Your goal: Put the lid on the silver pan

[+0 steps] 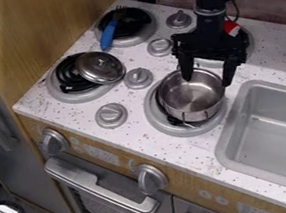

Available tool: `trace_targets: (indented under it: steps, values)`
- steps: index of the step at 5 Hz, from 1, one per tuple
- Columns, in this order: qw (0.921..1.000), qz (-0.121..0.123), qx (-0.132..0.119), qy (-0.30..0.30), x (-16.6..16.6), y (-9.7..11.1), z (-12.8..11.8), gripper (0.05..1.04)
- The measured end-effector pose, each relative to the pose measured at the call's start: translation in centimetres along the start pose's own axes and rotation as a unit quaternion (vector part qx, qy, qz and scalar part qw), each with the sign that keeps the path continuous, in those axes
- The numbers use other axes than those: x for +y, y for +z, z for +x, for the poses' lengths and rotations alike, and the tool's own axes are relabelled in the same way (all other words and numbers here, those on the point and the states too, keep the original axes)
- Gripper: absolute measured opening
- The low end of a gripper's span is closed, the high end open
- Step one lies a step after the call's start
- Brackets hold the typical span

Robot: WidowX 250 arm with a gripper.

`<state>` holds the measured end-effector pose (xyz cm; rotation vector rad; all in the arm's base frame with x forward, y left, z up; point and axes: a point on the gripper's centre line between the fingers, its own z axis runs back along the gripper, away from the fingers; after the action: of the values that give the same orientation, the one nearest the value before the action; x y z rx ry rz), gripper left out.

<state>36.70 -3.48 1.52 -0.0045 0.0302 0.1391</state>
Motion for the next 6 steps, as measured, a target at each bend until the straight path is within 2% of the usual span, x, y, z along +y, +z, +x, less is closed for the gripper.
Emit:
trace_targets:
  steps: [1,2,3,4,5,6]
  values:
    - [0.9997,0.005,0.022,0.0,0.1,-1.5,-0.5,0.998]
    - [0.9994,-0.008,0.034,0.003,1.4,-1.5,1.0,0.999]
    - [0.999,-0.021,0.022,0.033,4.5,-0.4,2.9,0.999]
    - [0.9979,-0.022,0.007,0.06,7.5,0.6,4.6,0.999]
    - [0.9953,-0.01,-0.001,0.096,11.8,0.4,5.7,0.999]
    - [0.9944,0.011,-0.011,0.105,13.9,-0.6,6.6,0.999]
